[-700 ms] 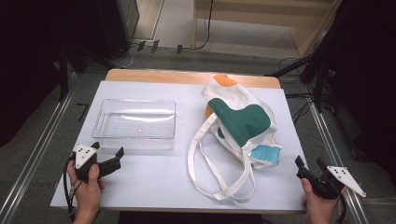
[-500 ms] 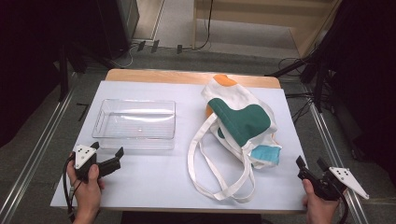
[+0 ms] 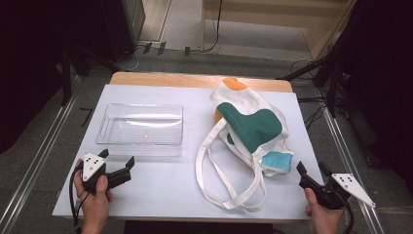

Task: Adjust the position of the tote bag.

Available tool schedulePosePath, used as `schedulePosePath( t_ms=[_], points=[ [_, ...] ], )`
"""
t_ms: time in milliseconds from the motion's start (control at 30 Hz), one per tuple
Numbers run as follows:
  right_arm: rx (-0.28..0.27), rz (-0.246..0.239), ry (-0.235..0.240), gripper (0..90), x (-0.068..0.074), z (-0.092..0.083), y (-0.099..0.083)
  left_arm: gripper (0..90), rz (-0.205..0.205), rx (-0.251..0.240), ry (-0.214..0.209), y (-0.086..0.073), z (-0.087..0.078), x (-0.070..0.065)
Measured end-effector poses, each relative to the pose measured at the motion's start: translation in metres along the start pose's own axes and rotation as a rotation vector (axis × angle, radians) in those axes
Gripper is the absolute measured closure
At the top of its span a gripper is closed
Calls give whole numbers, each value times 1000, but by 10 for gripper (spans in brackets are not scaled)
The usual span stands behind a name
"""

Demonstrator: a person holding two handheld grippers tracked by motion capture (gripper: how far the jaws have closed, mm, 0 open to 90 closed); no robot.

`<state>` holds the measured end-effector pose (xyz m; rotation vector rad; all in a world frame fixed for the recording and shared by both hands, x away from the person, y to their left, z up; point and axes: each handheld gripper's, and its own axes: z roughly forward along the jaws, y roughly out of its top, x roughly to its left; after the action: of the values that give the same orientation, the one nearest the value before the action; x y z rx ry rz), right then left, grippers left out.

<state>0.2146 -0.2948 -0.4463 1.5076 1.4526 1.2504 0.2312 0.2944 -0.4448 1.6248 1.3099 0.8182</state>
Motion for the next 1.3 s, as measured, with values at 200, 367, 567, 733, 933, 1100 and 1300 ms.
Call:
schedulePosePath(
  t_ms=[200, 367, 567, 733, 933, 1100, 1300],
  points=[
    [6, 5, 44, 228, 18, -2, 2, 93, 41, -2, -28, 10, -1, -22],
    [30, -8, 69, 200, 30, -1, 1, 93, 69, -4, -84, 21, -2, -44],
    [52, 13, 61, 189, 36, 2, 0, 93, 101, 5, -147, 33, 11, -76],
    [59, 28, 35, 180, 36, 3, -1, 93, 119, 12, -194, 42, 26, -103],
    [66, 15, 18, 146, 38, 10, -1, 93, 130, 23, -218, 50, 45, -131],
    [100, 22, 10, 147, 38, 16, -1, 125, 163, 39, -210, 54, 60, -156],
    [140, 30, 1, 149, 40, 26, -4, 145, 179, 62, -227, 55, 78, -179]
  ],
)
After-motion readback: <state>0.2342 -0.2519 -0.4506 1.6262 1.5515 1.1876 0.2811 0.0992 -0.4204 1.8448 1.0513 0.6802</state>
